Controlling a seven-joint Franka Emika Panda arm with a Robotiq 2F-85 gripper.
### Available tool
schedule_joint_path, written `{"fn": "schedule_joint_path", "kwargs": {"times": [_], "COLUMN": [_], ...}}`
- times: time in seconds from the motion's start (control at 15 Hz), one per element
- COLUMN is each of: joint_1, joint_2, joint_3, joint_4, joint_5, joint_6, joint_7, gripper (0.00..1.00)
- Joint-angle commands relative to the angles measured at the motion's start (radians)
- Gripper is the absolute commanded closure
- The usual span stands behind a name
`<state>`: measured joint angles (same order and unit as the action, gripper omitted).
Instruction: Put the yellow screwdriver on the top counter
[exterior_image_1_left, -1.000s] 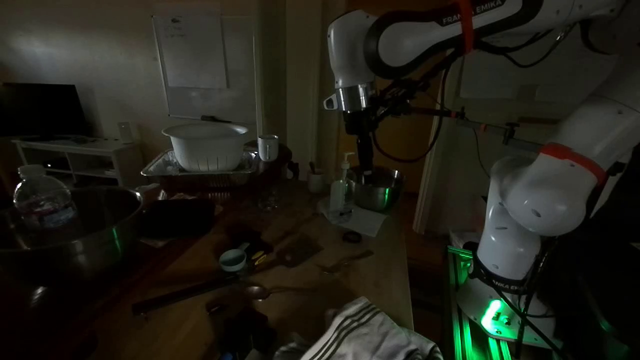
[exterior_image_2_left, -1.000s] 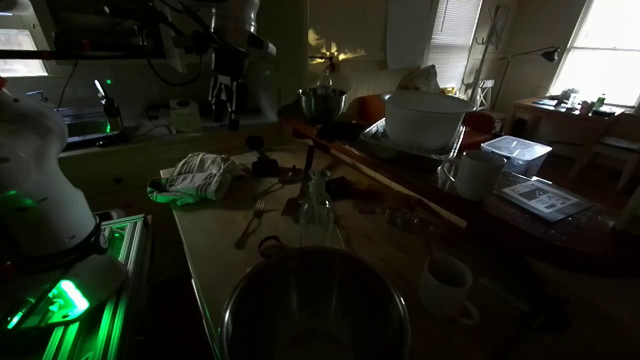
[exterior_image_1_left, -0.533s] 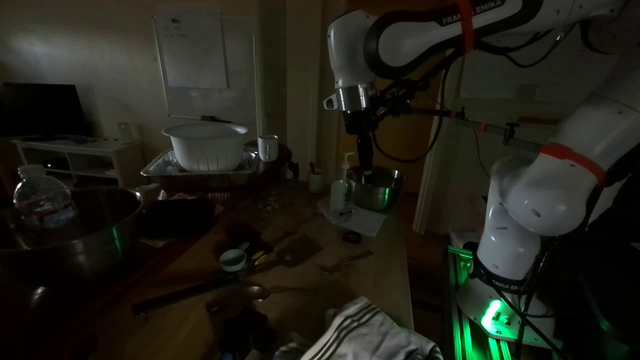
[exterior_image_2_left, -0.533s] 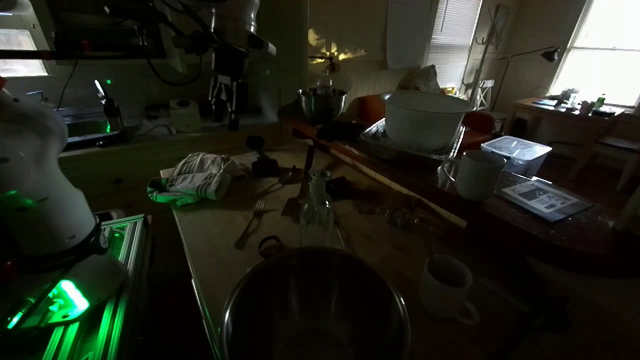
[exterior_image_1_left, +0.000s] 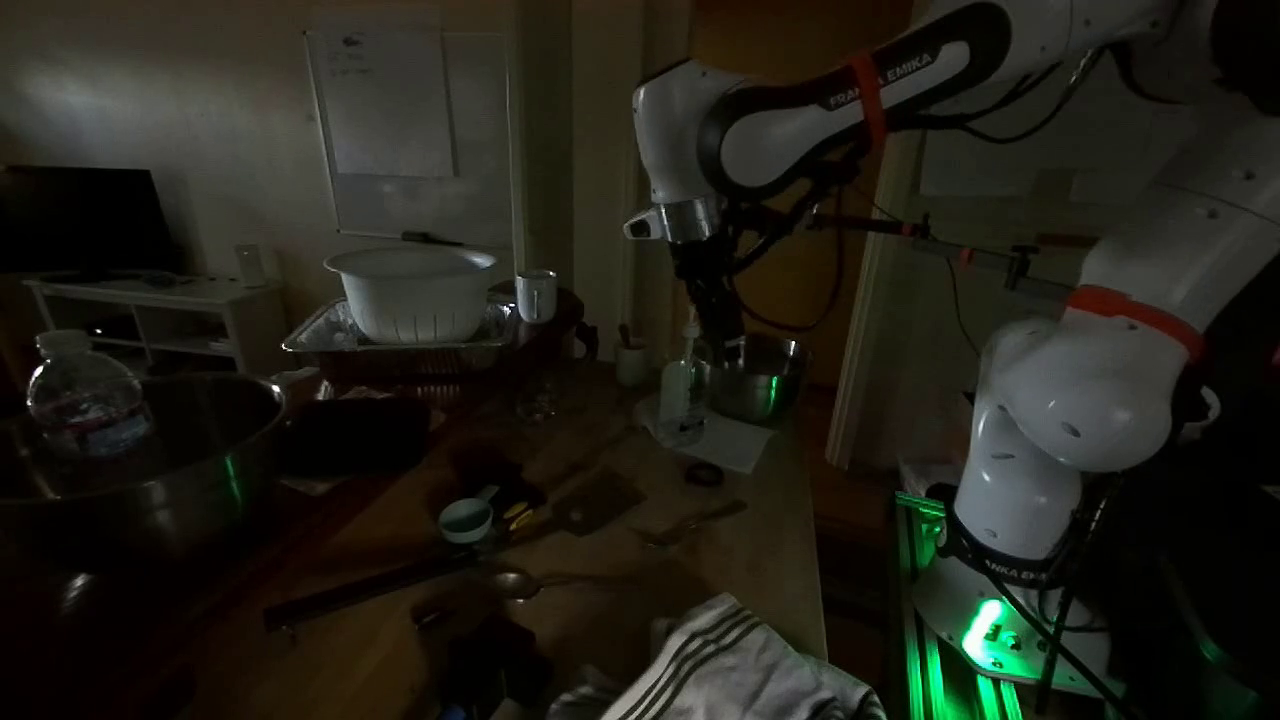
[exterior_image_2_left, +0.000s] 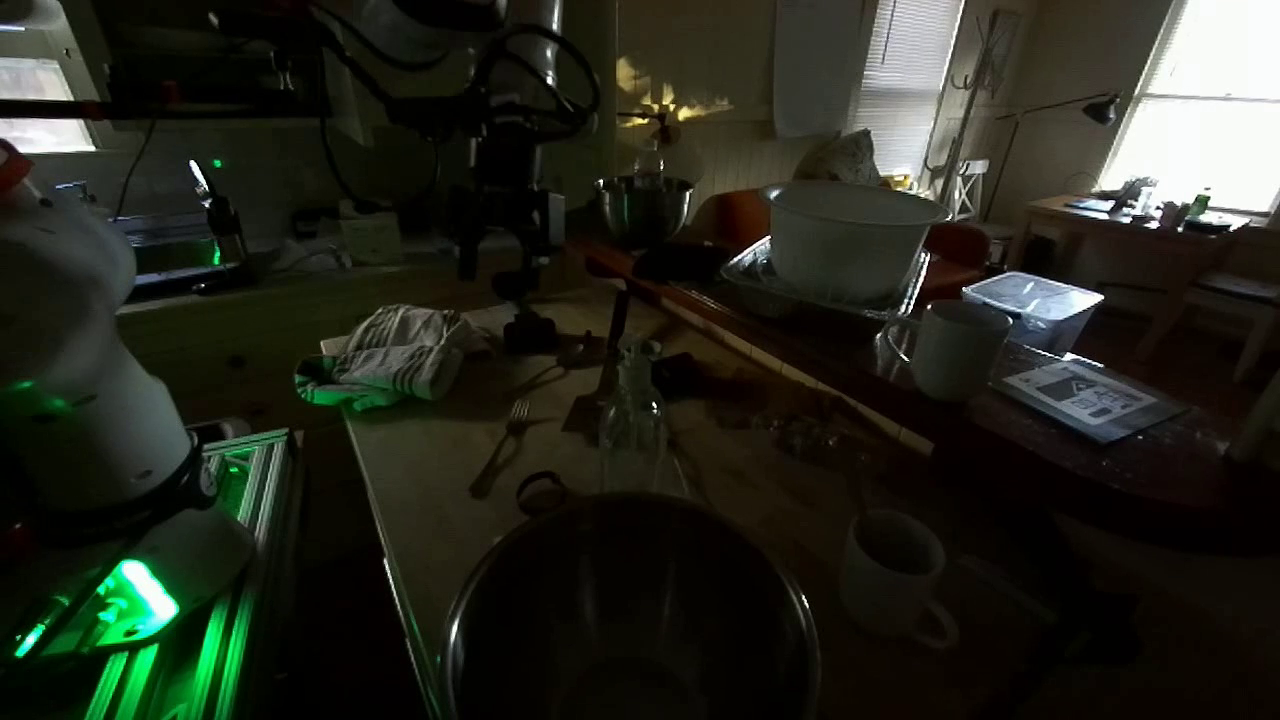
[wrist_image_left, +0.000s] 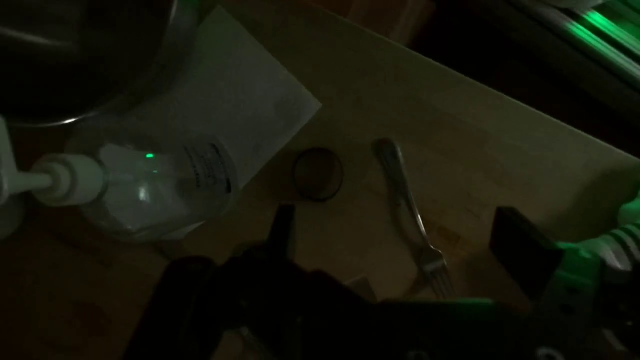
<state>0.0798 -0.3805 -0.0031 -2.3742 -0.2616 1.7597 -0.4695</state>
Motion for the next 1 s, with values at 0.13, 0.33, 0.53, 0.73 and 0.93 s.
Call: {"fn": "schedule_joint_path", "kwargs": {"times": [0.13, 0.33, 0.53, 0.73, 0.93], "joint_1": [0.003, 0.001, 0.008, 0.018, 0.018], "joint_2": [0.087, 0.121, 0.19, 0.327, 0.488], "joint_3": [-0.003, -0.001, 0.004, 0.014, 0.043], "joint_4": [0.06, 0.088, 0.14, 0.245, 0.388], "joint_5": [-0.043, -0.045, -0.074, -0.103, -0.103], "joint_6": [-0.001, -0.001, 0.07, 0.237, 0.327], "joint_7": [-0.087, -0.107, -0.138, -0.253, -0.373], "gripper": [0.0, 0.0, 0.0, 0.0, 0.0]}}
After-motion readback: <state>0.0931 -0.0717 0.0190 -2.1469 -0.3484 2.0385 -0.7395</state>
